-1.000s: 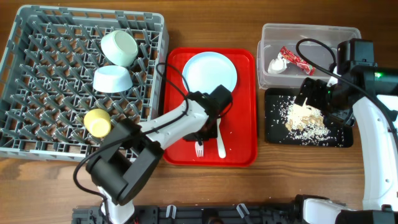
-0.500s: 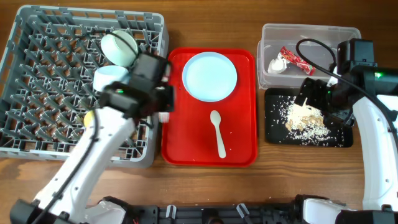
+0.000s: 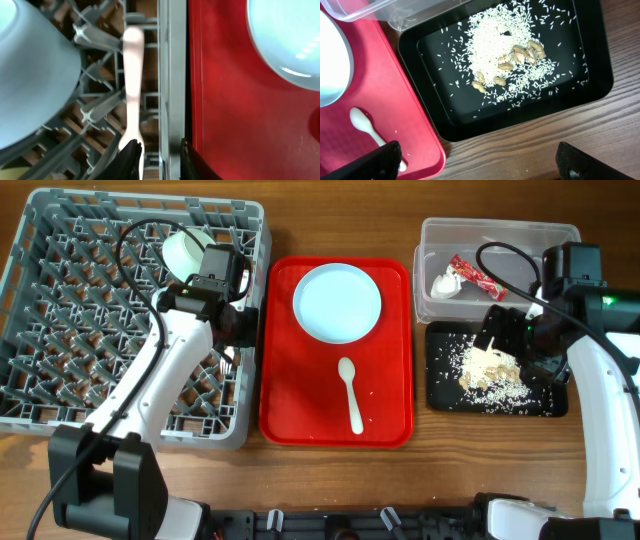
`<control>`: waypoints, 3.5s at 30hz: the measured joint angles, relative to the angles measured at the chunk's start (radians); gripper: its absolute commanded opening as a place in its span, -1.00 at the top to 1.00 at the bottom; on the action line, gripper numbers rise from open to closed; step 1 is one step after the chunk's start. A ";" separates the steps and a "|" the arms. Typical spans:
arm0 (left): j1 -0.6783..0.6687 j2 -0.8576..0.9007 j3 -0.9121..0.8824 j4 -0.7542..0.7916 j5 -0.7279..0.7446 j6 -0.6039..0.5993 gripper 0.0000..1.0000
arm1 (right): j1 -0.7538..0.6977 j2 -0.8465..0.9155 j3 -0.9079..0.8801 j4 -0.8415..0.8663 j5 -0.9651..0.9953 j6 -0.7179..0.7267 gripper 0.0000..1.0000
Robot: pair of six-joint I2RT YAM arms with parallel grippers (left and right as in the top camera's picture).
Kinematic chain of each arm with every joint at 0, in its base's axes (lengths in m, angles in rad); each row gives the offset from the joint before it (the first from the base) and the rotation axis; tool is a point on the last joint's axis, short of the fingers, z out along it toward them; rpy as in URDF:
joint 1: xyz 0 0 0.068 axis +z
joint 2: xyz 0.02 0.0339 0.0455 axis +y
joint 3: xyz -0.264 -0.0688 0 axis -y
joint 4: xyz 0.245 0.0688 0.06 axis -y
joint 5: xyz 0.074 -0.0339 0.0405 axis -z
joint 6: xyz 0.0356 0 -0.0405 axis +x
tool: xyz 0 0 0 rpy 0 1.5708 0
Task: Sort waste into correct bins and load items into the dishwasher rack
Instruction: 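Grasp the white spoon with the left gripper and put it in the rack, then lift the white plate with the left gripper and stand it in the rack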
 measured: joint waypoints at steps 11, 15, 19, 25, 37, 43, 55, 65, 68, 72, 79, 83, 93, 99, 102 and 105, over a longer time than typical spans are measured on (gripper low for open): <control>-0.150 -0.114 0.057 0.042 0.167 -0.342 -0.04 | 0.000 0.000 0.000 0.000 0.000 0.000 -0.99; -0.270 -0.003 0.057 0.074 0.186 -0.466 -0.16 | 0.000 0.000 0.000 0.000 0.000 0.000 -0.99; -0.365 0.159 0.057 0.128 0.190 -0.549 -0.13 | 0.000 0.000 0.000 0.000 0.000 0.000 -1.00; -0.423 0.280 0.056 0.217 0.197 -0.576 -0.07 | 0.000 0.000 0.000 0.001 0.000 0.000 -1.00; -0.423 0.337 0.057 0.218 0.197 -0.579 -0.06 | 0.000 0.000 0.000 0.001 0.000 0.000 -0.99; -0.423 0.344 0.057 0.216 0.197 -0.579 -0.08 | 0.000 0.000 0.000 0.001 0.000 0.000 -1.00; -0.460 0.357 0.059 0.233 0.197 -0.587 0.43 | 0.000 0.000 0.000 0.000 0.000 0.000 -0.99; -0.461 0.365 0.060 0.235 0.209 -0.593 0.92 | 0.000 0.000 0.000 0.000 0.000 0.000 -0.99; -0.461 0.363 0.062 0.225 0.209 -0.592 0.92 | 0.000 0.000 0.000 0.000 0.000 0.000 -0.99; -0.437 0.296 0.056 0.139 0.206 -0.585 0.92 | 0.000 0.000 0.000 0.000 0.000 0.000 -1.00; -0.191 -0.040 0.056 0.039 0.165 -0.397 0.92 | 0.000 0.000 0.000 0.000 0.000 0.000 -0.99; -0.034 -0.121 0.056 0.036 0.147 -0.219 0.92 | 0.000 0.000 0.000 0.000 0.000 0.000 -0.99; 0.099 -0.034 0.056 0.094 0.132 0.092 0.39 | 0.000 0.000 0.000 0.000 -0.008 0.000 -1.00; 0.099 0.024 0.056 0.101 0.132 0.100 0.23 | 0.000 0.000 0.000 0.000 -0.009 0.000 -0.99; 0.087 -0.009 0.054 0.130 0.159 0.090 0.13 | 0.000 0.000 0.000 0.000 -0.008 0.000 -1.00; 0.038 -0.088 0.054 0.190 0.186 0.066 -0.04 | 0.000 0.000 0.000 0.000 -0.009 0.000 -0.99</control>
